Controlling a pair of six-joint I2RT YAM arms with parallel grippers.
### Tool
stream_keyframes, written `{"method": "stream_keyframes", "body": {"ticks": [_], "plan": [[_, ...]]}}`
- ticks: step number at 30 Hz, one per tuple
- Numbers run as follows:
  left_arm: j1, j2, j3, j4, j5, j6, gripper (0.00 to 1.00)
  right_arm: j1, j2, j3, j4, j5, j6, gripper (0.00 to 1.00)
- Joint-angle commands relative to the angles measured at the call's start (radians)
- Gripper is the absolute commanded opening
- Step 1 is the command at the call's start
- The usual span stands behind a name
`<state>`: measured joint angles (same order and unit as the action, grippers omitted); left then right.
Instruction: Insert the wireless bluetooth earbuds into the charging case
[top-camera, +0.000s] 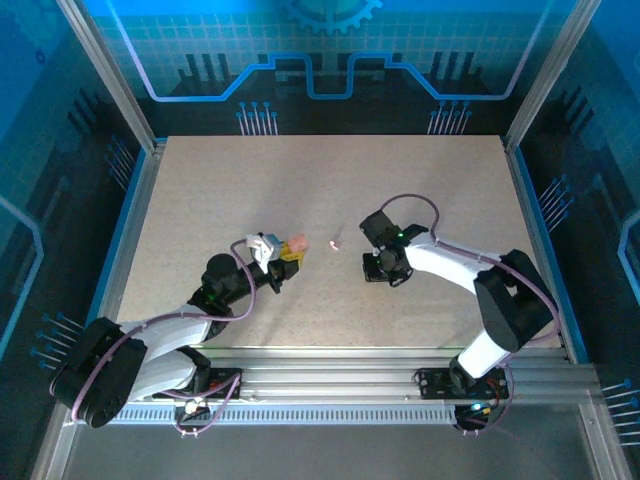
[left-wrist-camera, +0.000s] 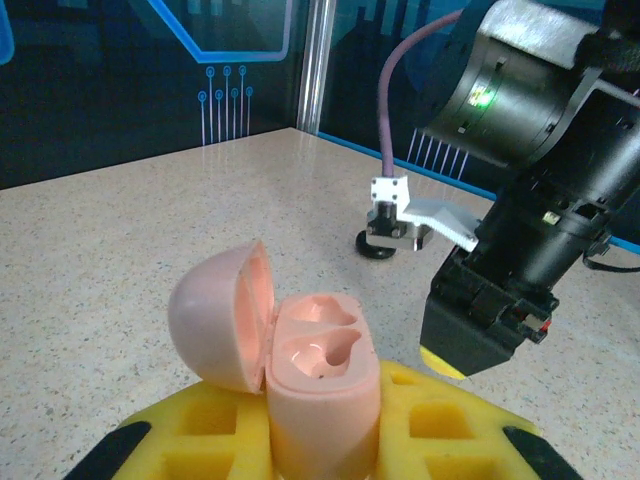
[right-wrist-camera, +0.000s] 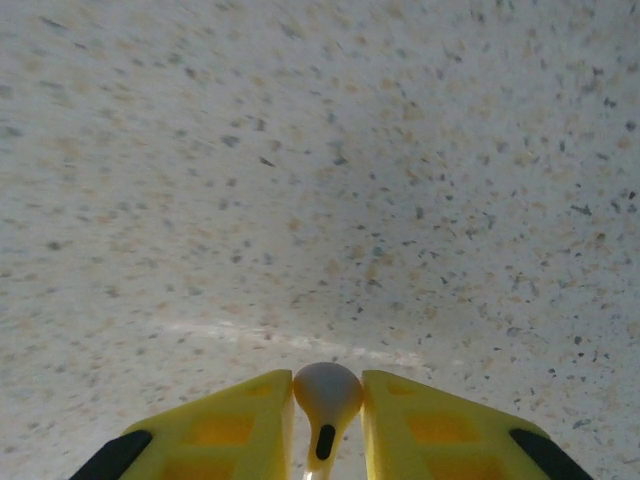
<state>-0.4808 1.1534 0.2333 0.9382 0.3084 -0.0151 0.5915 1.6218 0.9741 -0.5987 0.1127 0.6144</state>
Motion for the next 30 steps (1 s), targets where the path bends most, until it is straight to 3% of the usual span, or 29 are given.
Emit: {"method": "stream_keyframes", "body": {"ticks": [1,12,21,30], "plan": [[-0.005,-0.016,0.022,-0.016,-0.022,0.030,0.17,-0.002,0.038,0.037,-0.045,0.035,0.046,0.26],[-0.005,-0.001,0.029,-0.024,-0.025,0.035,0.17,0.008,0.076,0.108,-0.124,0.032,0.054,0.33],[-0.005,-0.002,0.037,-0.041,-0.028,0.040,0.17,-0.015,0.106,0.182,-0.258,-0.034,0.187,0.39],[-0.004,-0.022,0.037,-0.068,-0.039,0.052,0.18,-0.016,0.189,0.210,-0.252,-0.077,0.256,0.40]]}}
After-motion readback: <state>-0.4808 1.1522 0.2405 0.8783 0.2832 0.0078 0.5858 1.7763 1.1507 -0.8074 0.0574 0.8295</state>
